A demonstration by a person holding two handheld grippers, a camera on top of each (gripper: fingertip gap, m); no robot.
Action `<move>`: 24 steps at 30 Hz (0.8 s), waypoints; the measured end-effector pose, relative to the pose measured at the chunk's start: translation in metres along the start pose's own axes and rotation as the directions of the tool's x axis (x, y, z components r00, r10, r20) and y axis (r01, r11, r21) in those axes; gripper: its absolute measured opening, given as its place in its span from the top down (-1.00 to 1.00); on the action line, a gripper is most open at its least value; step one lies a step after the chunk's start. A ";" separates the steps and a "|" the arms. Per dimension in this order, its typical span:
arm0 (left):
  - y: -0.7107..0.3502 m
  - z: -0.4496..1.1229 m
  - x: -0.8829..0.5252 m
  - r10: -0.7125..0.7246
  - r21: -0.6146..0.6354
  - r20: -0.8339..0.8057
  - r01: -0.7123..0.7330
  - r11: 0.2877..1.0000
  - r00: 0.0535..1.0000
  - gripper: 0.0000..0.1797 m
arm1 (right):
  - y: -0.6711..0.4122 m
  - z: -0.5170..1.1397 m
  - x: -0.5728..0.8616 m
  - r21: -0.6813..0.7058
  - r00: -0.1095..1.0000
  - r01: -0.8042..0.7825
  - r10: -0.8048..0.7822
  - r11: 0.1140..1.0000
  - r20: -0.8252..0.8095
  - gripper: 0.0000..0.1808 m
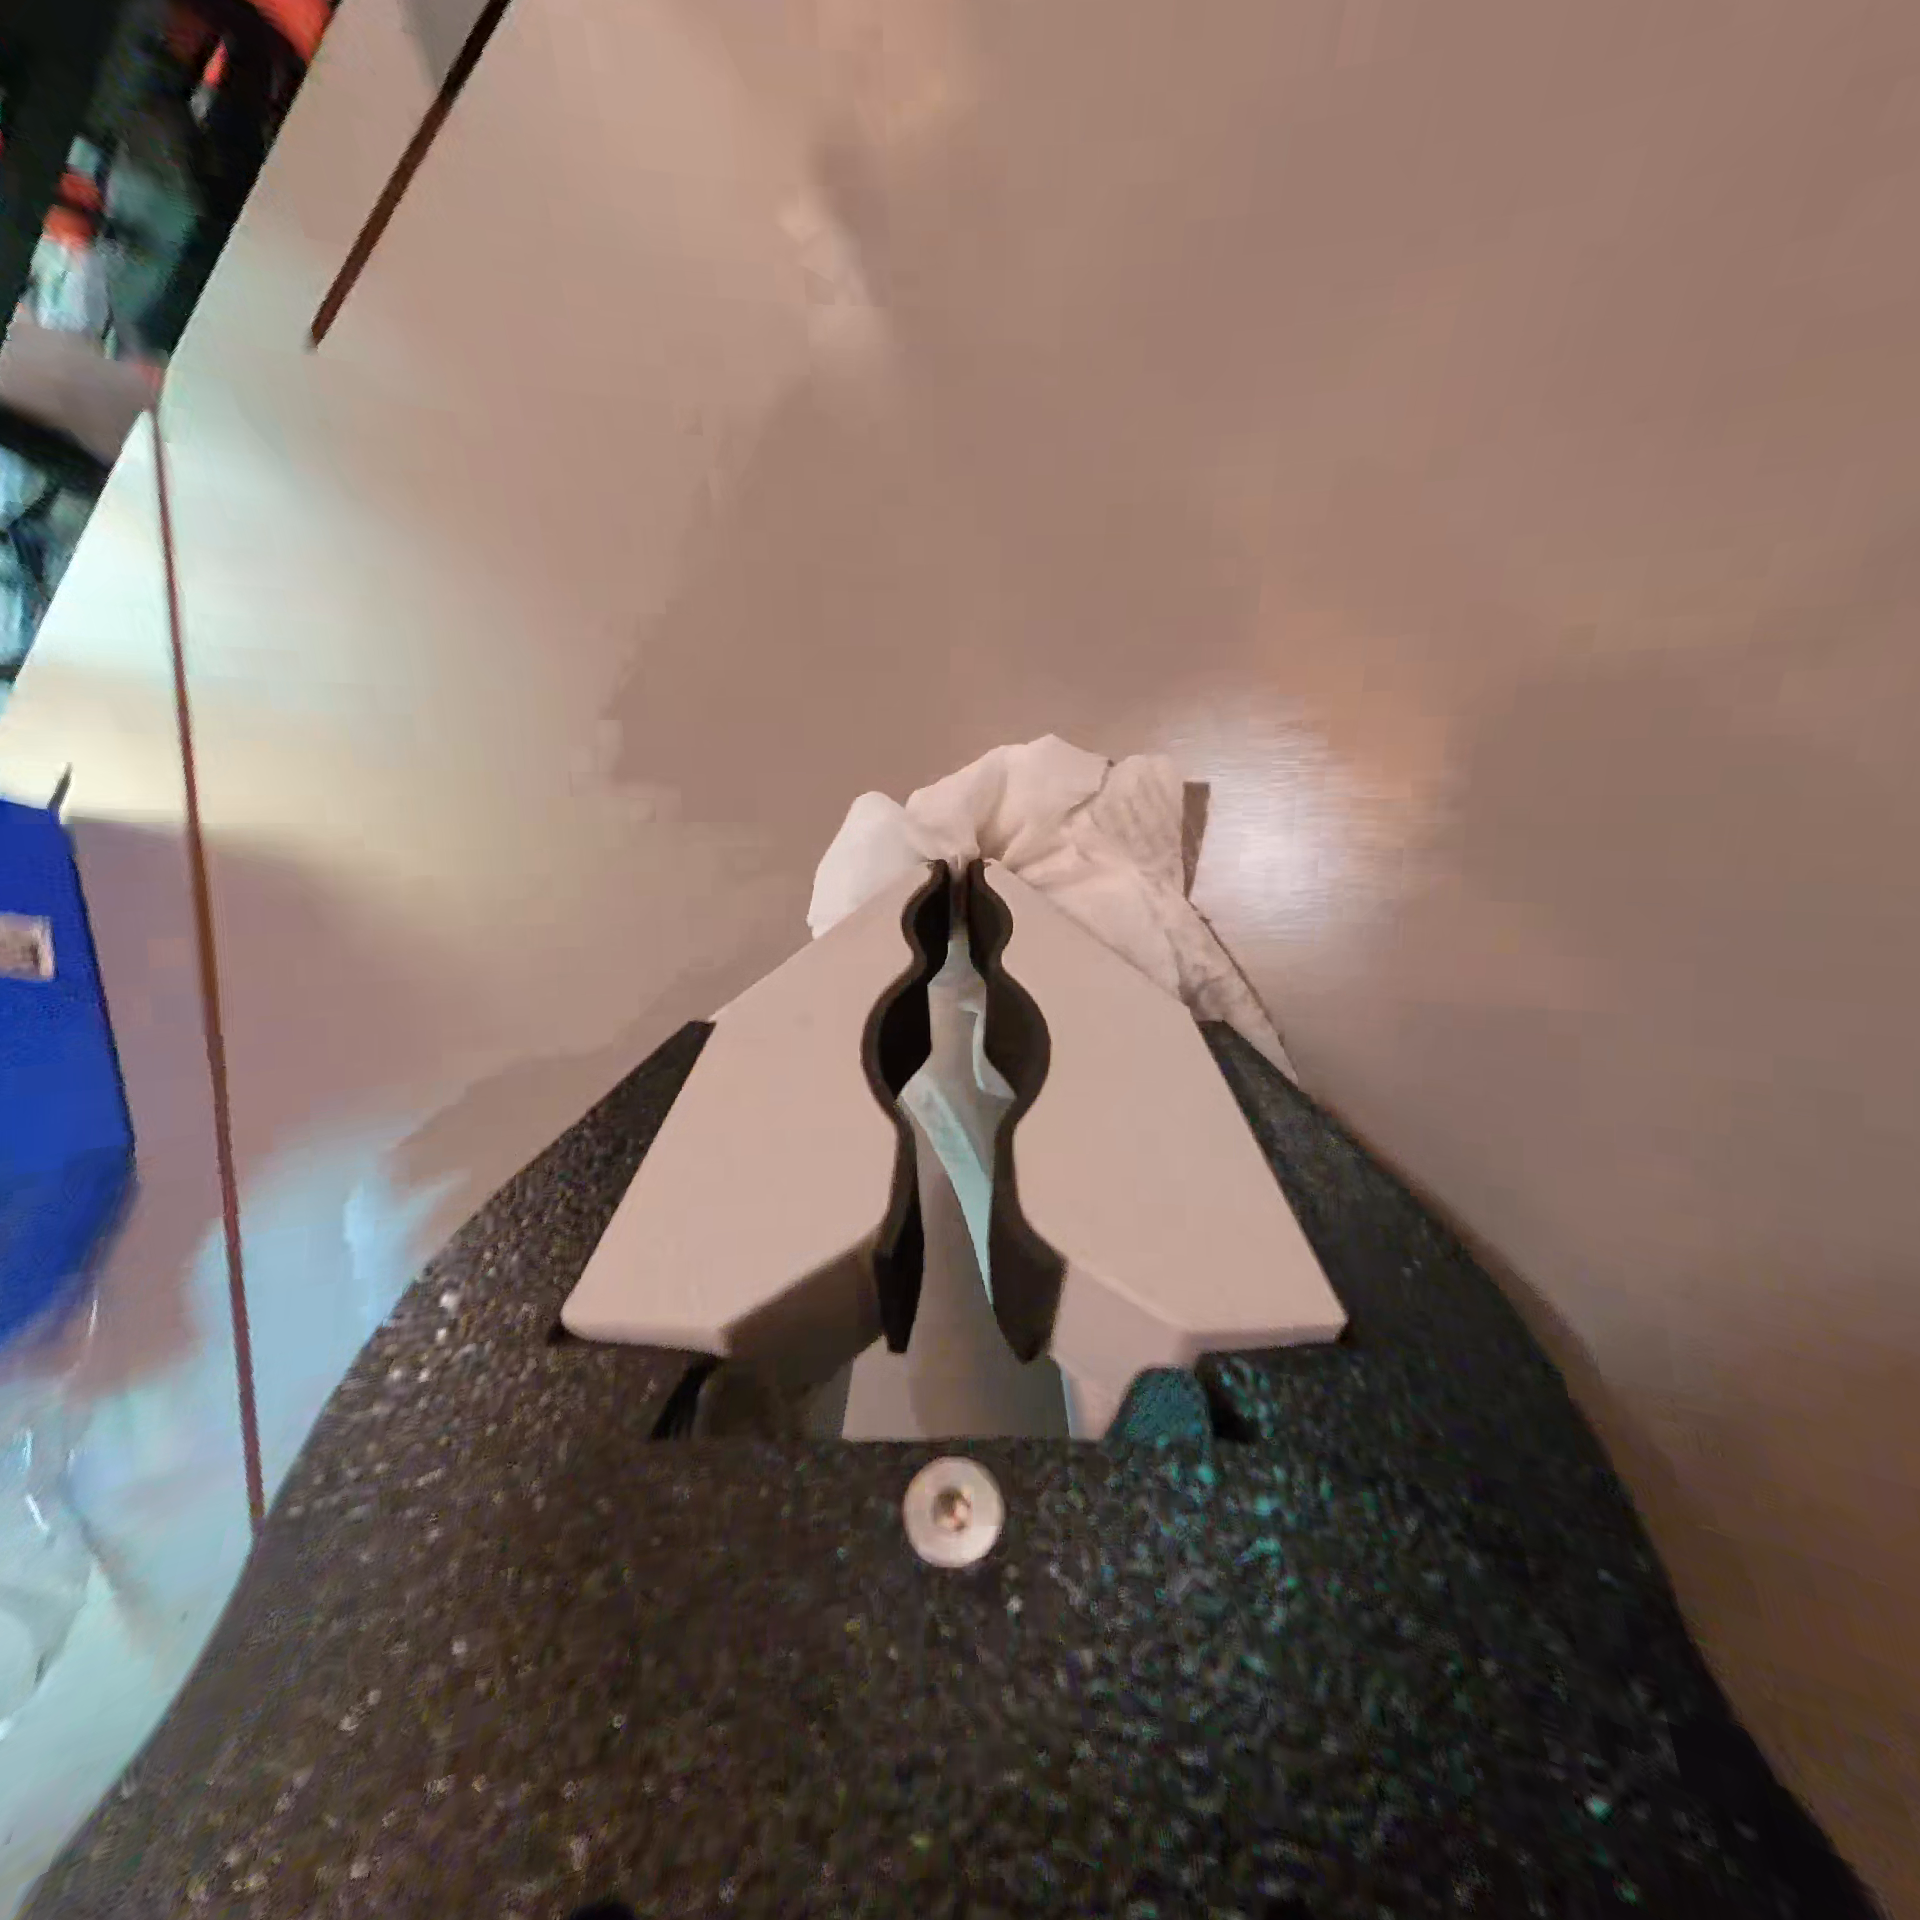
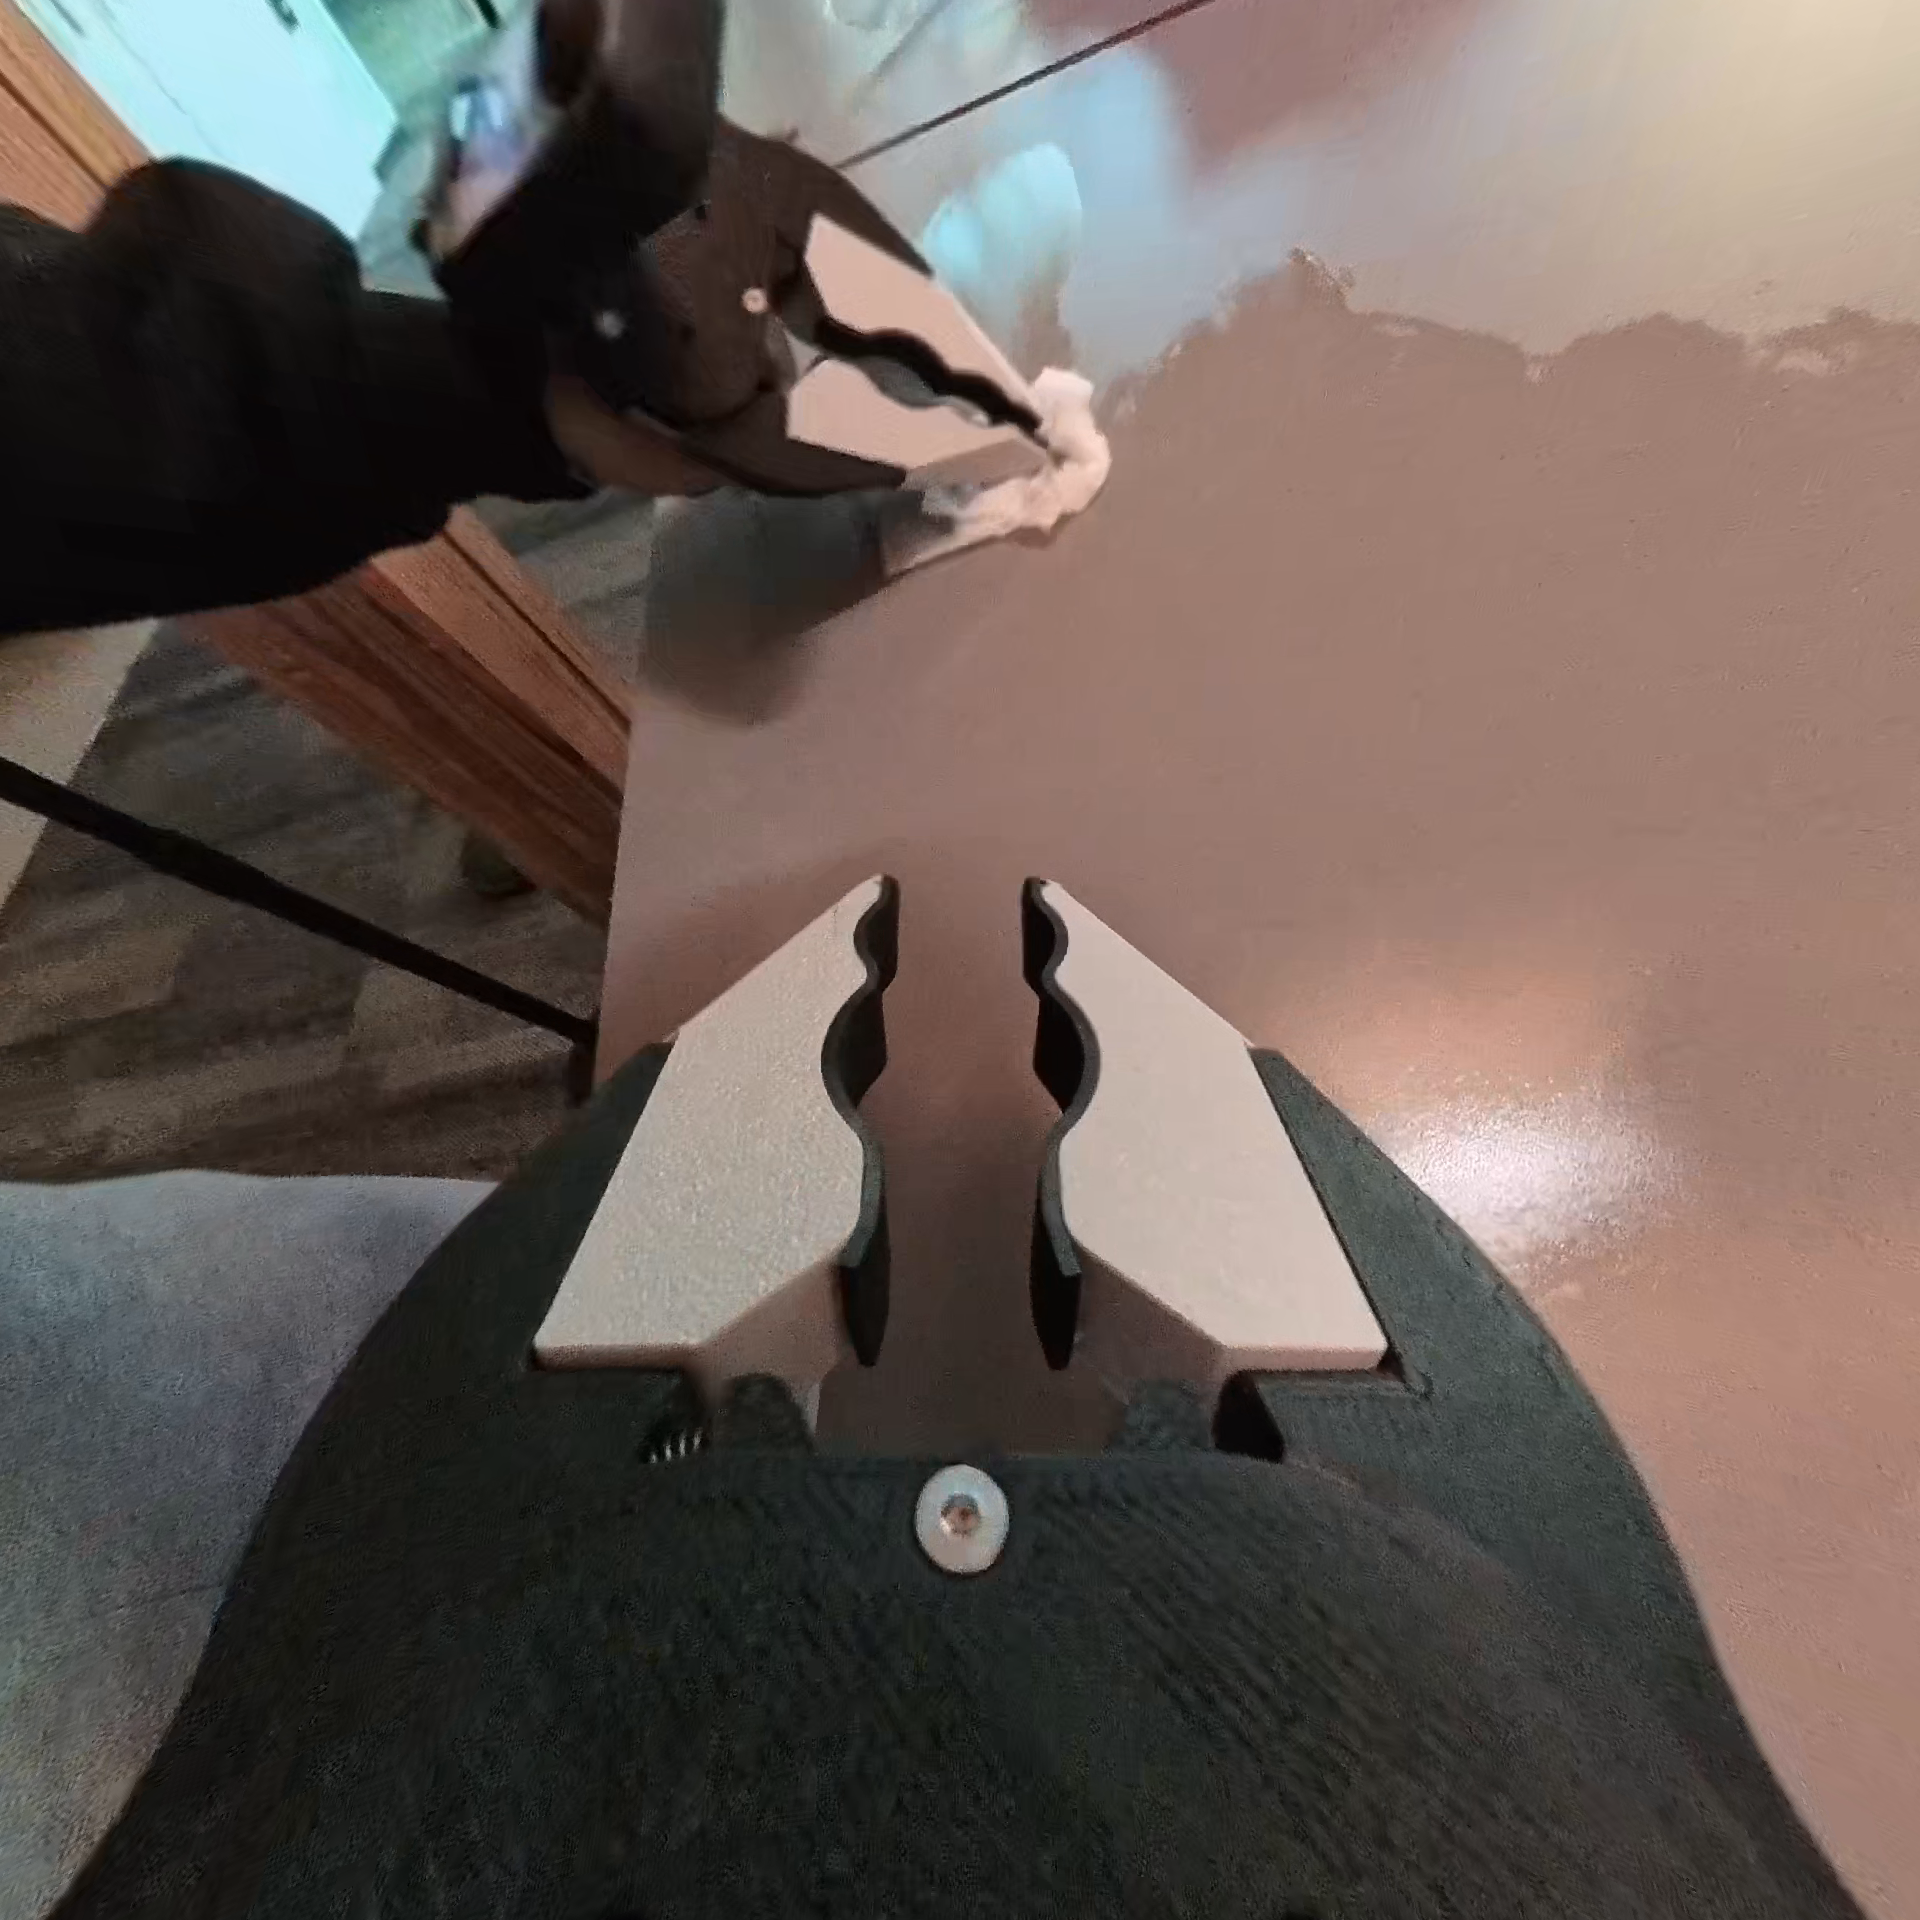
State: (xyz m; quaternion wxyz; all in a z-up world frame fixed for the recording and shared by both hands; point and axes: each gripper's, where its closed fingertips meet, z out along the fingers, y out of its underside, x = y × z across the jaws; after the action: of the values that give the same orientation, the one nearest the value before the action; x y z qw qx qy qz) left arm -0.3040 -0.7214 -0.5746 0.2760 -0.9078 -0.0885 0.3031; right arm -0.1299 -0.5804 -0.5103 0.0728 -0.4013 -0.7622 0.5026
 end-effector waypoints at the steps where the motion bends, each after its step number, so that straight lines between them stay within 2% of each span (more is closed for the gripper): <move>1: 0.007 0.012 -0.022 -0.051 -0.015 0.032 0.051 0.999 0.998 0.99 | 0.001 -0.004 -0.001 0.017 1.000 -0.016 0.017 1.000 -0.004 0.78; 3: 0.006 0.031 -0.046 -0.207 -0.012 0.046 0.207 0.978 0.977 0.99 | 0.002 -0.008 -0.002 0.037 0.999 -0.039 0.039 0.999 -0.008 0.79; 4: -0.006 0.031 -0.034 -0.256 0.009 -0.036 0.257 0.966 0.966 1.00 | 0.003 -0.010 -0.007 0.043 0.999 -0.042 0.042 0.998 0.009 0.79; 6: -0.031 0.013 0.018 -0.234 0.059 -0.257 0.257 0.965 0.937 0.99 | 0.003 -0.017 -0.022 0.055 0.998 -0.041 0.038 0.998 0.055 0.80; 8: -0.024 0.005 0.021 -0.183 0.077 -0.283 0.212 0.974 0.942 0.99 | 0.007 -0.024 -0.042 0.059 0.994 -0.017 0.010 0.998 0.111 0.85; 9: -0.015 0.010 0.004 -0.251 0.056 -0.281 0.277 0.959 0.926 0.99 | 0.011 -0.026 -0.053 0.051 0.991 -0.008 0.001 0.999 0.136 0.85; 11: 0.000 0.030 -0.039 -0.436 0.014 -0.268 0.455 0.890 0.859 1.00 | 0.020 -0.028 -0.081 0.046 0.977 -0.025 0.015 0.999 0.215 0.84; 12: -0.002 0.033 -0.042 -0.532 -0.022 -0.327 0.557 0.830 0.781 1.00 | 0.023 -0.029 -0.098 0.049 0.963 -0.047 0.032 0.998 0.268 0.86; 13: -0.011 0.029 -0.027 -0.557 -0.056 -0.427 0.594 0.803 0.713 1.00 | 0.027 -0.028 -0.114 0.050 0.949 -0.062 0.044 0.997 0.312 0.88; 14: -0.021 0.019 -0.003 -0.504 -0.059 -0.517 0.558 0.828 0.692 0.99 | 0.032 -0.027 -0.129 0.045 0.940 -0.062 0.044 0.997 0.339 0.88; 16: -0.020 0.008 0.012 -0.378 -0.042 -0.555 0.429 0.902 0.741 1.00 | 0.049 -0.024 -0.156 0.003 0.926 -0.018 0.016 1.000 0.377 0.88; 17: -0.013 0.014 -0.004 -0.386 -0.054 -0.524 0.422 0.905 0.759 1.00 | 0.059 -0.021 -0.166 -0.027 0.923 0.005 0.005 1.000 0.385 0.87; 19: 0.013 0.042 -0.068 -0.457 -0.070 -0.339 0.462 0.884 0.822 1.00 | 0.074 -0.017 -0.182 -0.060 0.914 0.035 -0.007 0.998 0.407 0.84; 21: 0.010 0.052 -0.078 -0.533 -0.110 -0.361 0.532 0.839 0.765 1.00 | 0.077 -0.012 -0.189 -0.045 0.912 0.016 0.004 0.999 0.409 0.89; 24: -0.010 0.035 -0.031 -0.301 -0.060 -0.495 0.313 0.948 0.815 1.00 | 0.071 -0.004 -0.189 -0.020 0.914 -0.037 0.041 0.999 0.405 0.93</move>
State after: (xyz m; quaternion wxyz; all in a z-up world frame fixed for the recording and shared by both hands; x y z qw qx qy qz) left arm -0.3495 -0.7076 -0.5765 0.3457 -0.9253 -0.1556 0.0110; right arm 0.0364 -0.6941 -0.5115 -0.0990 -0.3041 -0.7556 0.5716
